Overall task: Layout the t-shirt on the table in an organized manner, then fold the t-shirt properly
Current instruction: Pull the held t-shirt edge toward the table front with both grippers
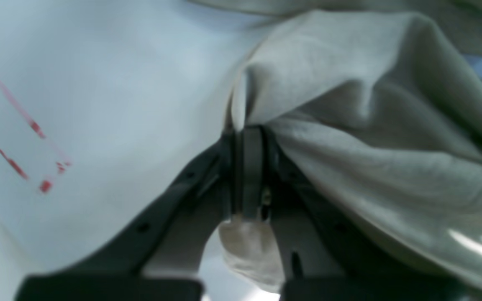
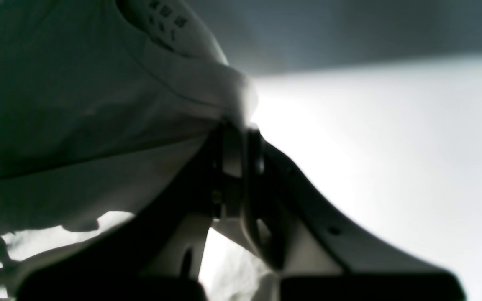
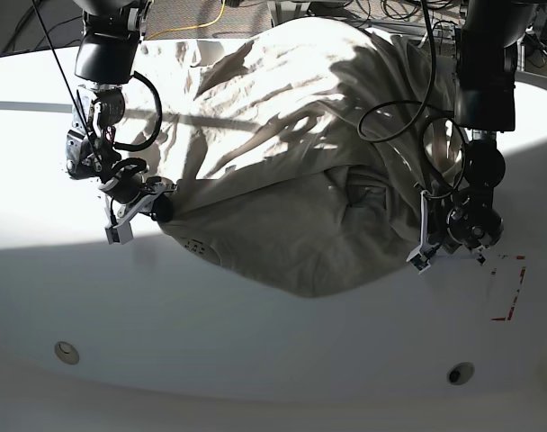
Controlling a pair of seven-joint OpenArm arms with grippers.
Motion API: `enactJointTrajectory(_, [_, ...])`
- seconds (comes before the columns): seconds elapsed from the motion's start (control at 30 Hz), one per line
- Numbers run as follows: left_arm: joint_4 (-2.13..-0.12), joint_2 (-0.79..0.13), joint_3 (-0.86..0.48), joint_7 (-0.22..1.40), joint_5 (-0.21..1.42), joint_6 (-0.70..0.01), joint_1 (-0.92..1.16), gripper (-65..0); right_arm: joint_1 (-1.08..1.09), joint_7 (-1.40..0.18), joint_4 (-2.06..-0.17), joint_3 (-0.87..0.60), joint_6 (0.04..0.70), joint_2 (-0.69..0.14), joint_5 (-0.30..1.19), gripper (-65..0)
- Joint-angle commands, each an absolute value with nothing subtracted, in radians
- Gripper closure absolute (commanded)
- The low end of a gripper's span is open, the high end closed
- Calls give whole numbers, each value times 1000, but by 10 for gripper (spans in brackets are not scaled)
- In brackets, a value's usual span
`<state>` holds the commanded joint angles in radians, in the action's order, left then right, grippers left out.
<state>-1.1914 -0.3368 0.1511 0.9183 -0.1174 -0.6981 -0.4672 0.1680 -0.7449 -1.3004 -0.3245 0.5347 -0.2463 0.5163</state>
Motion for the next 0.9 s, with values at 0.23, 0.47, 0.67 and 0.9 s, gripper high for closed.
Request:
enactJointTrajectory(0.23, [-1181,-386,213,852,-116,-698,-495,-3,200,-743,-1300,-424,535,-265,515,0])
enactJointTrajectory(0.47, [-1176,-427,226,782,-116,-698,-493,-4,223,-743,-1302,-493,535,-280,515,0])
enactJointTrajectory(0.67, [-1205,-427,217,785,-114,-698,-495,-4,228,-745,-1325,-510,542,-302,524,0])
enactJointTrajectory(0.9, [-1385,-446,127,800,-113,-698,-487,-1,228,-748,-1452,-509,542,-297,526,0])
